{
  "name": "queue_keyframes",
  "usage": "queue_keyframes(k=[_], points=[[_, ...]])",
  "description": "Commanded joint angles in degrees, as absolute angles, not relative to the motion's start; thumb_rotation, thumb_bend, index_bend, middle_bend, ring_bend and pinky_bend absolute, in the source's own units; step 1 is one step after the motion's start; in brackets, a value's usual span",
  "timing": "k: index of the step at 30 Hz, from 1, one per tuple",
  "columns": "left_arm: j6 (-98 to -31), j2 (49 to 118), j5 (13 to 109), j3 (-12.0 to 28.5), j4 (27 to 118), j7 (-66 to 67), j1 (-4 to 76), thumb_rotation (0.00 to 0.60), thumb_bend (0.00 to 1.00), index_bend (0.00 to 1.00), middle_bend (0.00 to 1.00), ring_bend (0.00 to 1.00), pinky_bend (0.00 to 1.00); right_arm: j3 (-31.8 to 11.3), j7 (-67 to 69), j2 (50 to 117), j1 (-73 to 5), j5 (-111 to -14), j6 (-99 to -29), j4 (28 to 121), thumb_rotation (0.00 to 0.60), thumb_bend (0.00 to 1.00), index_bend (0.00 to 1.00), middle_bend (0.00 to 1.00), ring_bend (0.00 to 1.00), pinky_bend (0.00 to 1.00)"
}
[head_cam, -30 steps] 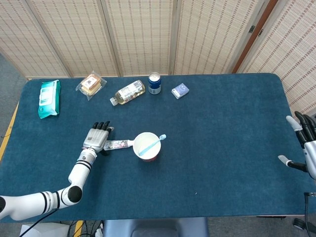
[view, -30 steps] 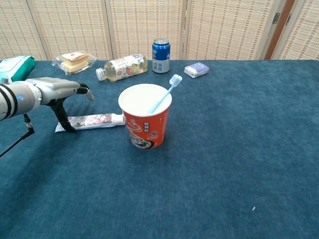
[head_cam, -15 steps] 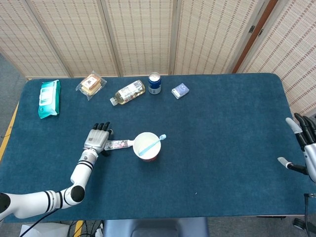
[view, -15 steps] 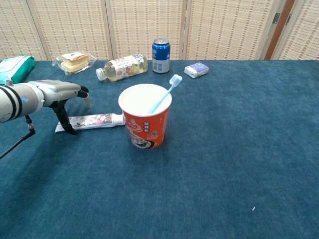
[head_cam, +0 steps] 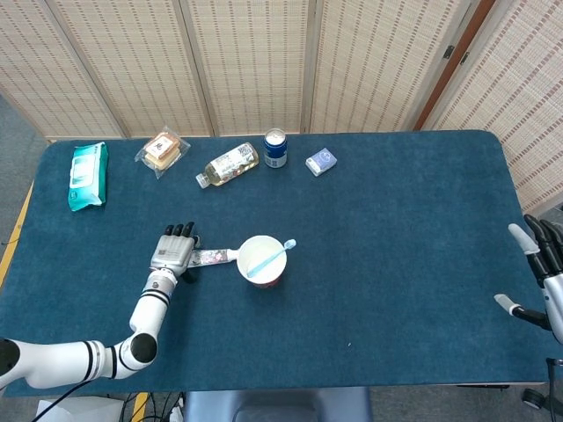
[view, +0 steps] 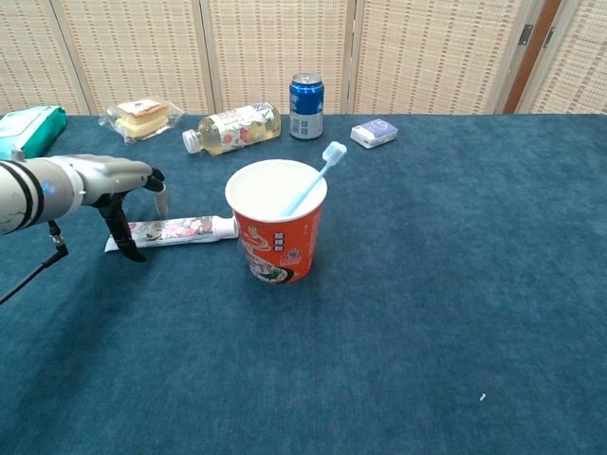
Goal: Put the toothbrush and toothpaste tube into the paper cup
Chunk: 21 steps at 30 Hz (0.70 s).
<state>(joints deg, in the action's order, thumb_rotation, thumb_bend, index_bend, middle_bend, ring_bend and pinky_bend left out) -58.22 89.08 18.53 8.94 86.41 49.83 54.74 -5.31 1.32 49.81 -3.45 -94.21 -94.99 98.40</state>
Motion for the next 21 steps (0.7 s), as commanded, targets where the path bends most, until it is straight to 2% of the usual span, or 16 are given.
queue_keyframes(k=[1,8,15,21], points=[[-59.6,90.3,16.6,8.9,86.1,51.3,55.8,0.600,0.00,0.28,0.00,0.00,0.00,-5.0,0.9,49.6,-3.1,-94.9,-95.4,98.8,0.600,0.00,0.00,0.00,0.00,0.29],[-60.8,93.1,16.8,9.6,83.9,50.8,56.3,0.600,0.00,0.30,0.00,0.00,0.00,-4.4,0.6,49.8,-2.8,-95.9,-95.5,99.0,0.600,0.00,0.00,0.00,0.00,0.29],[-61.7,95.5,18.5,10.5,80.7,49.8,56.5,0.600,0.00,0.39,0.00,0.00,0.00,-4.3,0.8,50.2,-3.2,-95.6,-94.3,98.4,0.600,0.00,0.00,0.00,0.00,0.29],[-61.0,96.2,17.9,10.9,78.8,50.4,56.6,0.600,0.00,0.42,0.00,0.00,0.00,-4.4,0.9,50.4,-3.5,-95.6,-93.7,98.3,0.600,0.00,0.00,0.00,0.00,0.29]])
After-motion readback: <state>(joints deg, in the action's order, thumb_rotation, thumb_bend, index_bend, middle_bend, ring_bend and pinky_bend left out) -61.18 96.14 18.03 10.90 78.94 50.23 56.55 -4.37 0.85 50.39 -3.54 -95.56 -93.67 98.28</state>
